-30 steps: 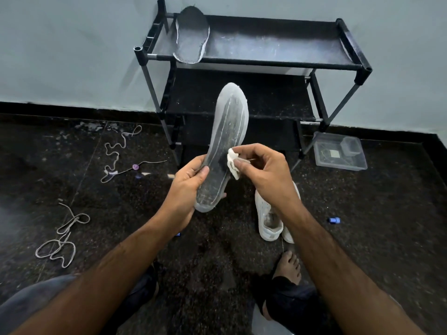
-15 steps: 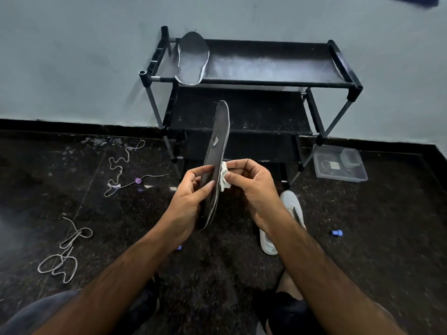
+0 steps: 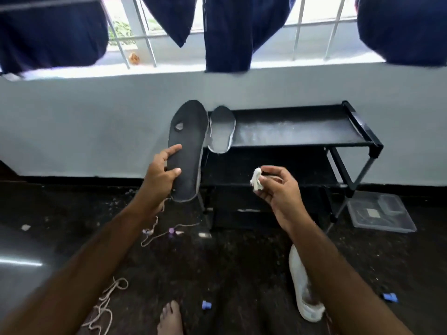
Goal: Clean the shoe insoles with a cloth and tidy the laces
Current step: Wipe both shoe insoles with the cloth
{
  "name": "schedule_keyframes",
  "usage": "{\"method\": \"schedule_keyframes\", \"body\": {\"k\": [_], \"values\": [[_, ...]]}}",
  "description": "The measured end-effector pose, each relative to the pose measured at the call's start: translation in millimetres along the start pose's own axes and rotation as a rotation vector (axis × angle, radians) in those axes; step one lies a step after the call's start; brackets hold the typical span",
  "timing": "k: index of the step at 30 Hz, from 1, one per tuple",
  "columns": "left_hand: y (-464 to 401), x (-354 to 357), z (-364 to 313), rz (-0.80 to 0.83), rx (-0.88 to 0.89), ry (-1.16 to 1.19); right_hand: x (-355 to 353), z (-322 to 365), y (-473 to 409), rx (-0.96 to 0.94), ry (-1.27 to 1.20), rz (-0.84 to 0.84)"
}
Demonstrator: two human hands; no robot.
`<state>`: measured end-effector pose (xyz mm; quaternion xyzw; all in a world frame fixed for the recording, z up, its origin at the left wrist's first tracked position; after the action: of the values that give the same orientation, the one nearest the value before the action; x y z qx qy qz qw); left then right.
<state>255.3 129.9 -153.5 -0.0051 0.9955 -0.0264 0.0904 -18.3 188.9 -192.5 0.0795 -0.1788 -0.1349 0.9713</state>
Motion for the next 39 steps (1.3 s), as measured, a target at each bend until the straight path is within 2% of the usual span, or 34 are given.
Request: {"method": "schedule_keyframes", "body": {"k": [4, 8, 12, 17, 22, 25, 28, 33, 39], "values": [[-60.8, -4.9, -16.7, -0.050, -0.002, -0.130, 40.3, 46.7, -50.1, -0.081, 0.178, 0.091], [-107.1, 8.0, -21.1, -0.074, -0.027, -0.156, 63.1, 68.5, -96.1, -0.115, 0.255, 0.098], [-138.5, 16.4, -16.2, -0.043, -0.085, -0.205, 74.9, 69.5, -131.8, -0.131, 0.241, 0.045], [-167.2, 18.7, -4.2, 0.022, -0.115, -0.260, 82.5, 59.4, -176.6, -0.080, 0.168, -0.098], [-184.1, 24.6, 16.9, 0.049, -0.130, -0.322, 90.7, 36.0, -206.7, -0.087, 0.175, -0.153], [-188.5, 26.0, 30.9, 0.066, -0.185, -0.328, 95.2, 23.9, -217.2, -0.114, 0.319, -0.170], [-193.0, 23.1, 40.4, 0.011, -0.173, -0.499, 99.8, 16.8, -224.4, -0.144, 0.433, -0.230], [-184.6, 34.1, 31.3, 0.025, -0.101, -0.769, 113.0, 17.6, -224.0, -0.161, 0.537, -0.251], [-178.3, 35.0, 26.9, 0.031, -0.082, -0.795, 115.7, 14.5, -229.8, -0.166, 0.532, -0.349]]}}
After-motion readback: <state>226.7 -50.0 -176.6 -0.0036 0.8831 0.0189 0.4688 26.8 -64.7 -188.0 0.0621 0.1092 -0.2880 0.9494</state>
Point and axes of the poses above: each hand's wrist, its own y-axis away from the middle knuckle, its own x-axis out of the palm, z = x × y, the point moved 2 cm from there along -y, towards the middle knuckle
